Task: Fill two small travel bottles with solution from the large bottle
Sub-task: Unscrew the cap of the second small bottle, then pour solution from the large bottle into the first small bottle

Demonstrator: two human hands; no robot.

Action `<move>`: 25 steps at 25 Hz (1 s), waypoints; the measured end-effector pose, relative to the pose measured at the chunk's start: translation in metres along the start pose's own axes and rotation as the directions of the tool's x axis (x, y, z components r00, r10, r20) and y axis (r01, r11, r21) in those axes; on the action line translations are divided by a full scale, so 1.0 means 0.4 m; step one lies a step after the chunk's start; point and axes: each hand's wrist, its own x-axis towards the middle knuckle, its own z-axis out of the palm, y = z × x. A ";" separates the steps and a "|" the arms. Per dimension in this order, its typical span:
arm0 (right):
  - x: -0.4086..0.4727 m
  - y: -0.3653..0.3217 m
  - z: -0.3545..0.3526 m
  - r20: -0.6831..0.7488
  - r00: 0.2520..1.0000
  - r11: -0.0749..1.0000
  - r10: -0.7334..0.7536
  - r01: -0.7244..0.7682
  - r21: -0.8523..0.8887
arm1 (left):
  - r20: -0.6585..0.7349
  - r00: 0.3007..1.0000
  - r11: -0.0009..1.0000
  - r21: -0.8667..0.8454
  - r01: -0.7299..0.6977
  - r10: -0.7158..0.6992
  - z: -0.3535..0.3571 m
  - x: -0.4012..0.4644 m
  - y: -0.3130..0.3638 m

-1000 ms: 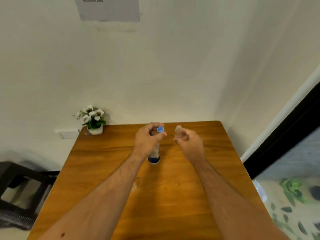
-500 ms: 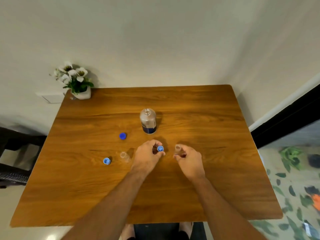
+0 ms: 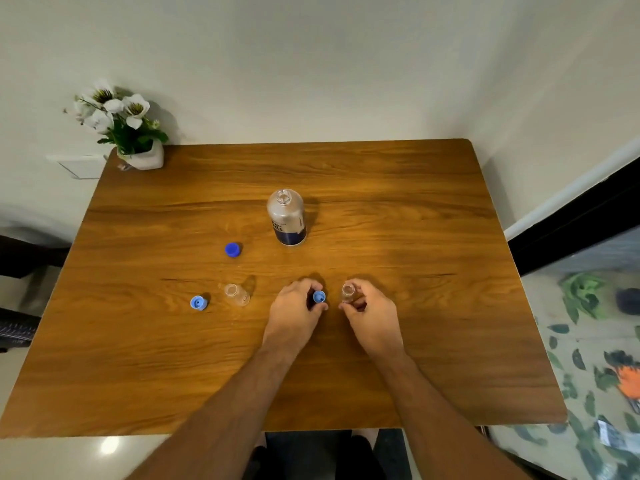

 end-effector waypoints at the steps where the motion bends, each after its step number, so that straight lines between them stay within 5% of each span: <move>1: 0.001 0.000 0.001 0.005 1.000 1.000 0.004 -0.004 0.000 | 0.002 1.000 1.000 -0.018 0.014 -0.014 0.004 0.001 0.001; 8: 0.017 -0.006 -0.026 0.088 0.996 0.999 0.031 -0.030 -0.017 | 0.047 0.992 0.987 -0.106 0.120 -0.116 -0.029 -0.021 0.009; 15: 0.063 -0.102 -0.118 -0.014 0.999 0.994 -0.045 0.046 0.100 | -0.056 0.997 0.993 -0.108 0.055 -0.062 -0.133 -0.050 0.062; 22: 0.103 -0.308 -0.095 -0.051 0.982 0.975 -0.181 0.186 0.120 | -0.312 0.950 1.000 -0.009 -0.019 0.016 -0.264 -0.072 0.042; 25: 0.114 -0.354 -0.043 -0.018 0.989 0.978 -0.150 0.151 0.145 | -0.285 0.959 1.000 0.016 0.010 -0.005 -0.286 -0.071 -0.040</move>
